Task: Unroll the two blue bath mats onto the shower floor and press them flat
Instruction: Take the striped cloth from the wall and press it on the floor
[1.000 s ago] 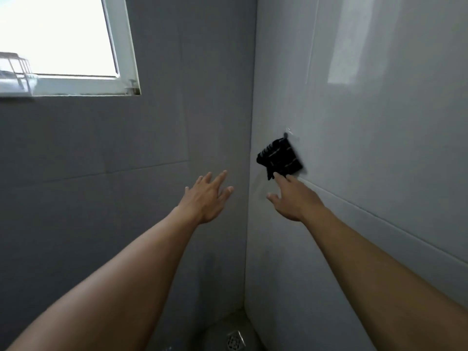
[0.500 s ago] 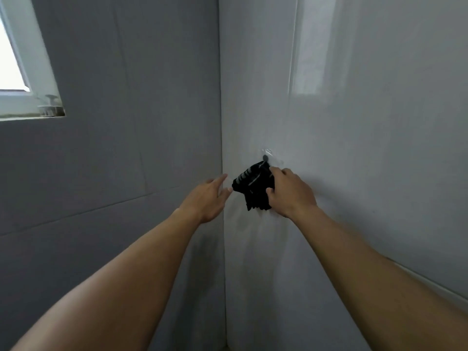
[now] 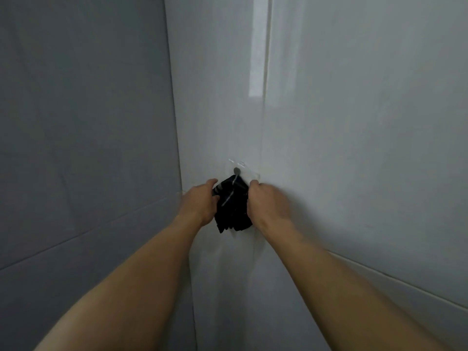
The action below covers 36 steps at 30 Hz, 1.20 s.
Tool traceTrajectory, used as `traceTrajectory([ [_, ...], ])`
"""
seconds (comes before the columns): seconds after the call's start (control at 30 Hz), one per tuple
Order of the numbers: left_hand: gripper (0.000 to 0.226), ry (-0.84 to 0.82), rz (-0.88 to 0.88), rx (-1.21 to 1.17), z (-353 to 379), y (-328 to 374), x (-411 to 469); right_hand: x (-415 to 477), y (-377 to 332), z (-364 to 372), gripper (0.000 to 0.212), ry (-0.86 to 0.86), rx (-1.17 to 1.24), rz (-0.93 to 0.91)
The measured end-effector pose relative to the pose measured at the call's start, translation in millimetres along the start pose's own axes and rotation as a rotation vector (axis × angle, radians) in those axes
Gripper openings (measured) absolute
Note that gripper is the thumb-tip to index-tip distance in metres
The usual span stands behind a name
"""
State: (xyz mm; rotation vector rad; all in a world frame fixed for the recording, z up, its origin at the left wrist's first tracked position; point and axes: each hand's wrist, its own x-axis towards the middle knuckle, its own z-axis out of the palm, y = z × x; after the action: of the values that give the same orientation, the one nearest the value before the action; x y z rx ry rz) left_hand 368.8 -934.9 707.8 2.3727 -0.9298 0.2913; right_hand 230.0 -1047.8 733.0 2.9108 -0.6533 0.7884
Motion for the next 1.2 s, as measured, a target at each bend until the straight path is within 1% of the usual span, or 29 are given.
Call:
traceTrajectory([
  [0.13, 0.026, 0.089, 0.012, 0.009, 1, 3, 8, 3, 1, -6, 0.018, 0.015, -0.022, -0.01],
  [0.2, 0.026, 0.131, 0.002, 0.03, -5, 2, 10, 4, 1, -13, 0.016, 0.041, -0.028, -0.018],
  [0.3, 0.025, 0.151, 0.014, 0.02, -22, -4, 10, 7, 4, -24, 0.009, 0.101, -0.018, -0.025],
  [0.43, 0.022, 0.126, 0.013, 0.059, -57, -7, 0, 9, 0, -34, 0.01, 0.11, 0.022, -0.083],
  [0.53, 0.023, 0.118, -0.043, 0.103, -84, -9, -17, 10, -10, -37, 0.016, 0.086, 0.095, -0.093],
  [0.6, 0.021, 0.107, -0.076, 0.13, -100, -13, -33, 9, -19, -38, 0.015, 0.085, 0.13, -0.109],
  [0.7, 0.019, 0.119, -0.135, 0.17, -121, -24, -66, 3, -41, -39, 0.013, 0.074, 0.208, -0.173],
  [0.8, 0.021, 0.153, -0.206, 0.226, -140, -42, -109, -9, -72, -41, 0.015, -0.009, 0.29, -0.233],
  [0.93, 0.018, 0.192, -0.292, 0.287, -160, -71, -177, -38, -118, -36, 0.009, -0.076, 0.353, -0.344],
  [1.07, 0.021, 0.243, -0.388, 0.313, -175, -103, -250, -76, -168, -31, 0.018, -0.144, 0.397, -0.418],
  [1.2, 0.023, 0.281, -0.49, 0.351, -189, -142, -324, -113, -219, -20, 0.016, -0.203, 0.469, -0.493],
])
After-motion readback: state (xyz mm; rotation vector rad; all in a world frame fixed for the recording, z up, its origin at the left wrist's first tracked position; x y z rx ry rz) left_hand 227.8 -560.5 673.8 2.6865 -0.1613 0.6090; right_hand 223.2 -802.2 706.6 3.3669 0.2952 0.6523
